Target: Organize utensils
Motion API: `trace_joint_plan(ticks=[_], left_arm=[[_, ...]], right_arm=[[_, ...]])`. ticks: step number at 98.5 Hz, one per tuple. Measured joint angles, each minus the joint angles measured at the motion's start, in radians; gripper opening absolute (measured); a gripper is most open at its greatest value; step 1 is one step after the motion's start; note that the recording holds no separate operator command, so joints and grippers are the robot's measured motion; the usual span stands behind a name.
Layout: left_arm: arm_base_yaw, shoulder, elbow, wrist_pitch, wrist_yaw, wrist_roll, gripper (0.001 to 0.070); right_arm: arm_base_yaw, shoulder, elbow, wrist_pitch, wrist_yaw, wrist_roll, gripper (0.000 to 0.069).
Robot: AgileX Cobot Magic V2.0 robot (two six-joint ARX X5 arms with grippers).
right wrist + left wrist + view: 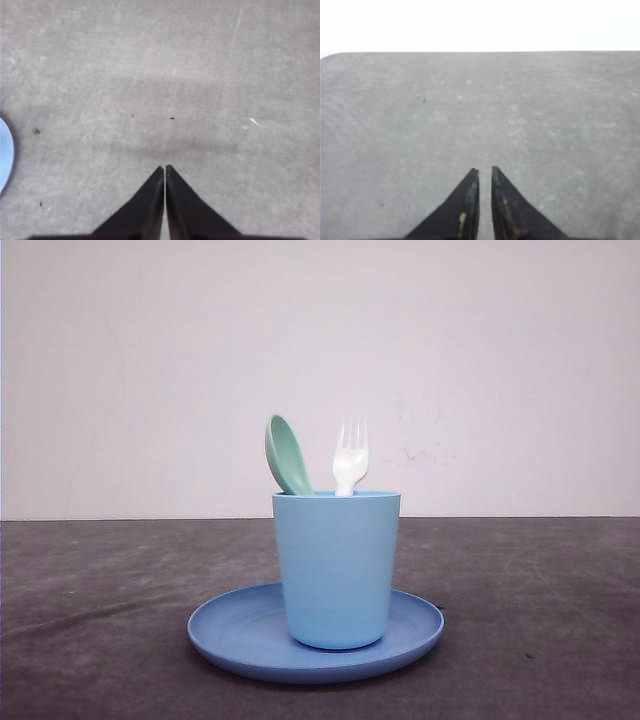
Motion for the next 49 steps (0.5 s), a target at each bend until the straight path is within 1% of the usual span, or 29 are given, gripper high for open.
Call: trace_joint_plan(ticks=[13,29,49], left_arm=[[0.0,-0.087,-0.116,0.056,0.0,0.0,0.0018],[0.0,-0.143,-0.201,0.093,0.0,0.0,0.0018],[0.0,-0.14,-0.206,0.103,-0.001,-0.001,0.0018]], right_arm=[[0.0,0.0,0.0,0.0,0.0,0.0,0.0004],[0.0,0.0,0.0,0.001,0.0,0.0,0.0004],[0.0,0.0,0.0,0.009,0.0,0.0,0.0004]])
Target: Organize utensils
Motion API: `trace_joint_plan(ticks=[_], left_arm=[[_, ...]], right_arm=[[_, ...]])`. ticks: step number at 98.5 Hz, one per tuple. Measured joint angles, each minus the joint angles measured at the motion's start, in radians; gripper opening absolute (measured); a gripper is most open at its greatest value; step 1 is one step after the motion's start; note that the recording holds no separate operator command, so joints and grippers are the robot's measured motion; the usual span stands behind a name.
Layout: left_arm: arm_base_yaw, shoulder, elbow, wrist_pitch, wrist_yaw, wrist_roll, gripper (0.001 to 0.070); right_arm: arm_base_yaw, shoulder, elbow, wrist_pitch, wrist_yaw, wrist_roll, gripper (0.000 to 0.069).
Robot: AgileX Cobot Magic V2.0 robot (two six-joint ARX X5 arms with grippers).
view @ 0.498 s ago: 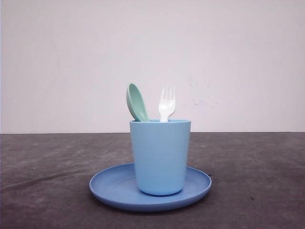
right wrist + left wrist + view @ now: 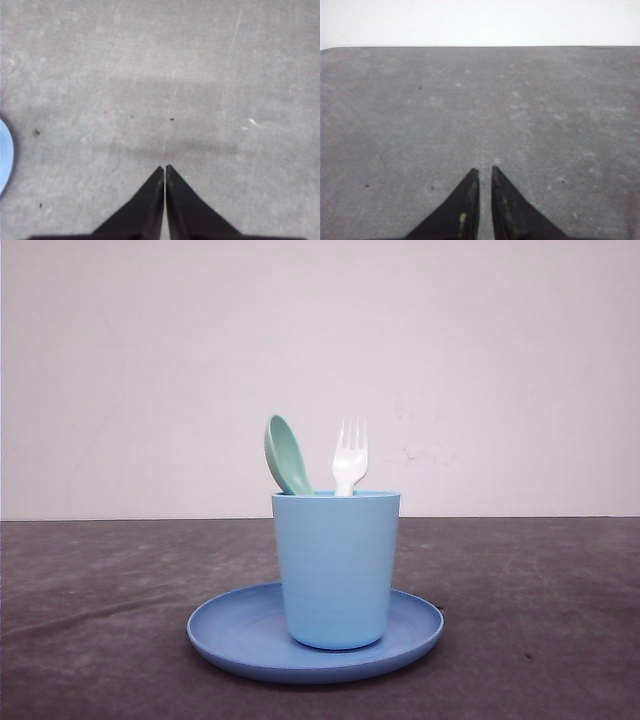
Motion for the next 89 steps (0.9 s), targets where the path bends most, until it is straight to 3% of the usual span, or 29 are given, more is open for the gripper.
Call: trace_joint_plan(ticks=[68,78,89], left_arm=[[0.0,0.0,0.0,0.0,0.0,0.0,0.0018],[0.0,0.0,0.0,0.0,0.0,0.0,0.0018],[0.0,0.0,0.0,0.0,0.0,0.0,0.0018]], right_arm=[[-0.005,-0.005,-0.005,0.154,0.006,0.0,0.0004],[-0.036,-0.077,-0.054,0.241,0.024,-0.005,0.0004],[-0.079,-0.212,-0.155,0.368,-0.018,-0.004,0.0004]])
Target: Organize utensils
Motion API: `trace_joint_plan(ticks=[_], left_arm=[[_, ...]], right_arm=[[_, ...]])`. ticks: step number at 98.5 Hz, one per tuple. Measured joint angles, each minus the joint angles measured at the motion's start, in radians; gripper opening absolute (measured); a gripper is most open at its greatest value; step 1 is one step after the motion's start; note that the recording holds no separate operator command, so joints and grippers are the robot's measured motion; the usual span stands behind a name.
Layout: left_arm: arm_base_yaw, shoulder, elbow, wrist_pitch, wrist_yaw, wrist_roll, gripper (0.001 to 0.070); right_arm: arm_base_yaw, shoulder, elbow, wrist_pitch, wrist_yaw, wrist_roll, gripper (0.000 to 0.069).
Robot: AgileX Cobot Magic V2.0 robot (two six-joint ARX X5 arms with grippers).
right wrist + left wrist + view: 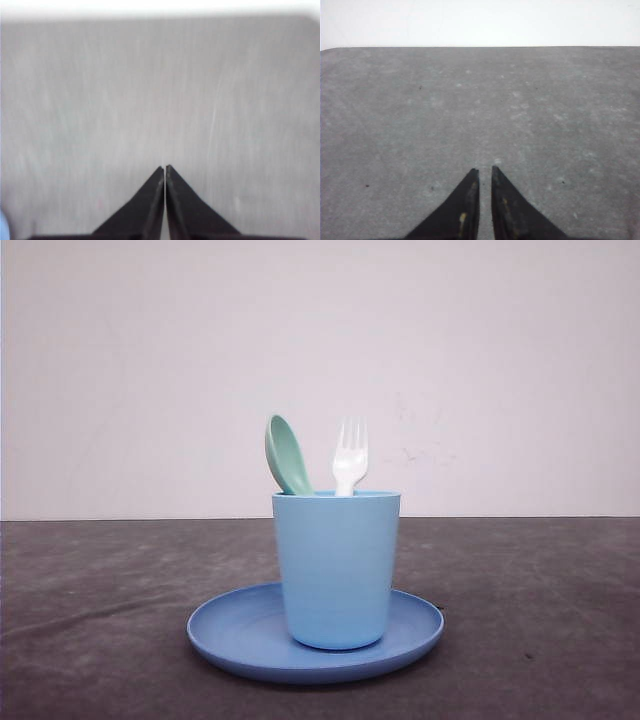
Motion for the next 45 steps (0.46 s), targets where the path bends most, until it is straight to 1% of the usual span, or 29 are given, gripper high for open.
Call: trace_joint_plan(ticks=[11,19,32,45], left_arm=[[0.0,0.0,0.0,0.0,0.0,0.0,0.0018],[0.0,0.0,0.0,0.0,0.0,0.0,0.0018],[0.0,0.0,0.0,0.0,0.0,0.0,0.0018],[0.0,0.0,0.0,0.0,0.0,0.0,0.0018]], right_arm=[[-0.034,-0.158,-0.15,0.153,-0.009,-0.001,0.0004],[-0.051,-0.267,-0.261,0.22,-0.009,-0.008,0.0004],[-0.064,-0.431,-0.43,0.241,-0.006,-0.016,0.0004],[-0.069,-0.557,-0.55,0.239,-0.006,-0.023,0.0004]])
